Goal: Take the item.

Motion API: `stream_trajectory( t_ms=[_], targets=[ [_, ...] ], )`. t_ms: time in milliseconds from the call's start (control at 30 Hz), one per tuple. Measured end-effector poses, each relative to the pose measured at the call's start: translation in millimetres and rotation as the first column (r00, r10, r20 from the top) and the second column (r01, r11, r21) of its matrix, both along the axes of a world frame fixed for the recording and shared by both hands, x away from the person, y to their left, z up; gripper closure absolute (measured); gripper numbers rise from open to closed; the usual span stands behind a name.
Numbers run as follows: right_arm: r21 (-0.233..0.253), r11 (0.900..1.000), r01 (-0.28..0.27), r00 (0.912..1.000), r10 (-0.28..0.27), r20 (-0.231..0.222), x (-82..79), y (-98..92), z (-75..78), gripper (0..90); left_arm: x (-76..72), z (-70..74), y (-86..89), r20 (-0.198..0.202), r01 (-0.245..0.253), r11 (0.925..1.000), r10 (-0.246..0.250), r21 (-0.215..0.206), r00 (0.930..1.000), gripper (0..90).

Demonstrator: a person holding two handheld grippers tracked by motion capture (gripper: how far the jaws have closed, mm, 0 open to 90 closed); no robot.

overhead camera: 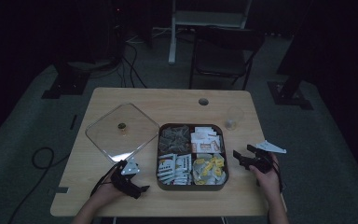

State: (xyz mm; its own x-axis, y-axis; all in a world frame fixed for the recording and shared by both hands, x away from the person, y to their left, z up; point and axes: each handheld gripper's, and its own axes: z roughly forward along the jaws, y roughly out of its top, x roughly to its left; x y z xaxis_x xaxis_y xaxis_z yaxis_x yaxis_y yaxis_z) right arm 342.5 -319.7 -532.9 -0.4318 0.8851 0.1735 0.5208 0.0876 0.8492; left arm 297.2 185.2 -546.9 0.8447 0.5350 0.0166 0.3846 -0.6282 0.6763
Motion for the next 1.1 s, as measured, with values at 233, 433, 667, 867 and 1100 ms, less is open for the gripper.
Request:
stream_trajectory(
  t_ms=[233, 433, 667, 867, 1100],
  targets=[
    [-0.036, 0.999, 0.009, 0.9995, -0.01, -0.031, -8.0, -1.2, -8.5, 20.1, 0.0, 0.0, 0.0, 0.0, 0.0, 1.0, 0.0, 0.001, 1.0, 0.4],
    [-0.064, 0.998, 0.009, 0.9986, -0.012, -0.051, -15.9, -0.3, -13.5, 20.1, 0.0, 0.0, 0.0, 0.0, 0.0, 1.0, 0.0, 0.001, 1.0, 0.4],
    [-0.09, 0.996, 0.008, 0.9974, -0.015, -0.071, -19.2, 0.8, -14.4, 20.0, 0.0, 0.0, 0.0, -0.001, 0.0, 1.0, 0.0, 0.001, 1.0, 0.4],
    [-0.146, 0.989, -0.039, 0.9916, 0.02, -0.128, -15.3, 7.8, -16.3, 19.8, 0.0, 0.0, 0.0, 0.0, 0.0, 1.0, 0.0, 0.001, 1.0, 0.4],
    [-0.246, 0.966, -0.081, 0.9901, 0.049, -0.131, -12.6, 17.3, -17.6, 12.4, -0.1, 0.0, 0.0, 0.0, 0.0, 1.0, 0.0, 0.001, 1.0, 0.4]
  ],
)
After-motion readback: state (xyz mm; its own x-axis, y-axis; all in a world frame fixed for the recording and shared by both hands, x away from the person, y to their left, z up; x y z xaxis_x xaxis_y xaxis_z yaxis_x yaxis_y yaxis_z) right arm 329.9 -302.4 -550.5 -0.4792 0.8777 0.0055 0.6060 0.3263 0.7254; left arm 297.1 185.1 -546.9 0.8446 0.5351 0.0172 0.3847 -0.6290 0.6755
